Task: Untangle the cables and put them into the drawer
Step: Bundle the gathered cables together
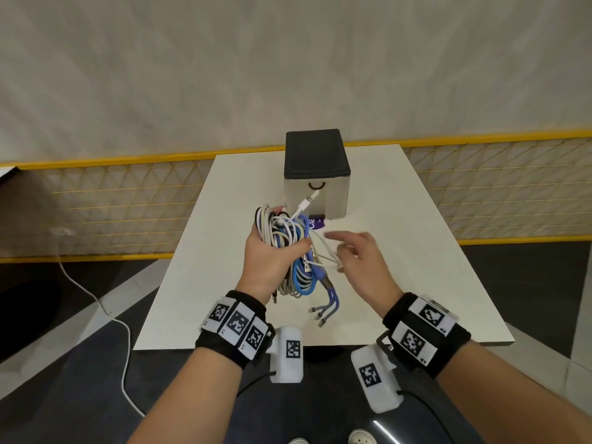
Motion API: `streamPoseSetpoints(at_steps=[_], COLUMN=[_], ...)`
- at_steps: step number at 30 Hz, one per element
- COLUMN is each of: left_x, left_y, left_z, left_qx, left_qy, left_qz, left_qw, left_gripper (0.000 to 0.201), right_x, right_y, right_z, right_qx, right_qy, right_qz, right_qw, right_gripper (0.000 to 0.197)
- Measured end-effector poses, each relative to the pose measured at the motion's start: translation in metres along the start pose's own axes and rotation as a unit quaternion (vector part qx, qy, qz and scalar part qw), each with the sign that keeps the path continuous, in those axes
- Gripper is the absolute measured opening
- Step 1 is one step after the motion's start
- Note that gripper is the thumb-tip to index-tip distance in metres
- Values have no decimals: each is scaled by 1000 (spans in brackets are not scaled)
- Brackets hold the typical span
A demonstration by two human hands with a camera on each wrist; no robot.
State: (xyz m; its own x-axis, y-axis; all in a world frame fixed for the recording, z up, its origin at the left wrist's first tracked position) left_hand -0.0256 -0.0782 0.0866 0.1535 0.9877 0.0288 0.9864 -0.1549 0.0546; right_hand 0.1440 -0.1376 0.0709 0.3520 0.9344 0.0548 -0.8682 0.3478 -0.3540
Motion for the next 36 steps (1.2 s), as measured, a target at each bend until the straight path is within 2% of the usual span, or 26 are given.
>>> streamPoseSetpoints(at_steps=[1, 2, 4, 6, 7, 9, 10, 11, 13, 15, 17, 20, 22, 25, 31, 33, 36], left_x=[0, -1, -3, -4, -4, -4, -4, -4, -4, -3, -2, -1, 0, 3, 7, 7, 8], left_y=[-2, -2, -1, 2, 4, 5, 5, 4, 0, -6, -11, -10, -7, -2, 12, 14, 20], left_z=[-2, -5, -9, -11, -11, -9, -8, -7, -1, 7, 14, 20, 21, 22, 31, 33, 34], left_qx=[-4, -6, -5, -2, -2, -4, -2, 4, 20, 37, 50, 67, 67, 48, 13, -5, -40], left_qy=[3, 8, 15, 13, 11, 2, -4, -10, -21, -37, -49, -49, -46, -46, -60, -66, -77], left_qz=[3, 9, 21, 28, 31, 36, 39, 44, 49, 42, 36, 33, 28, 8, -9, -17, -16], left_qw=[1000, 1000, 1000, 1000, 999, 999, 999, 999, 998, 998, 997, 996, 996, 998, 998, 998, 996], left_gripper=[52, 52, 52, 53, 53, 52, 51, 51, 49, 47, 45, 43, 42, 40, 45, 51, 65], right_x=[-1, -4, -26, -52, -58, -51, -43, -34, -17, -9, -4, -7, -13, -23, -23, -15, -2], right_y=[-4, -2, 16, 40, 49, 58, 56, 52, 33, 11, 1, 4, 16, 35, 53, 49, 40], right_z=[-15, -32, -60, -72, -71, -67, -67, -67, -67, -56, -43, -26, -18, -7, 6, 7, 4], right_qx=[-52, -88, -103, -23, 38, 154, 200, 244, 309, 339, 339, 300, 263, 209, 166, 135, 66], right_qy=[58, 127, 270, 360, 376, 361, 344, 320, 258, 193, 146, 137, 140, 97, 18, 0, -17], right_qz=[-2, 31, 161, 268, 286, 252, 212, 160, 46, -22, -19, 30, 71, 118, 135, 125, 119], right_qw=[997, 988, 944, 893, 881, 885, 893, 901, 914, 920, 929, 944, 952, 966, 977, 983, 991], right_gripper=[30, 35, 66, 82, 79, 52, 37, 31, 38, 46, 42, 29, 32, 35, 32, 34, 27])
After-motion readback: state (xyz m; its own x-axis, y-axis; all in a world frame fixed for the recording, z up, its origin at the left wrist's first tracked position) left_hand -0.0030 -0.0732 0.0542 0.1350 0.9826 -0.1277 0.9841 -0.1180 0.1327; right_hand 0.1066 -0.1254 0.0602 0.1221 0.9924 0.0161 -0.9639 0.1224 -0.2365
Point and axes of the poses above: each hand's wrist, its own x-axis towards the middle knuckle, its own y-axis out of the palm, z = x × y, the point moved 9 cm from there along x, towards the middle knuckle, and after that the axes turned 1 degree about y, right-handed, at the moved point
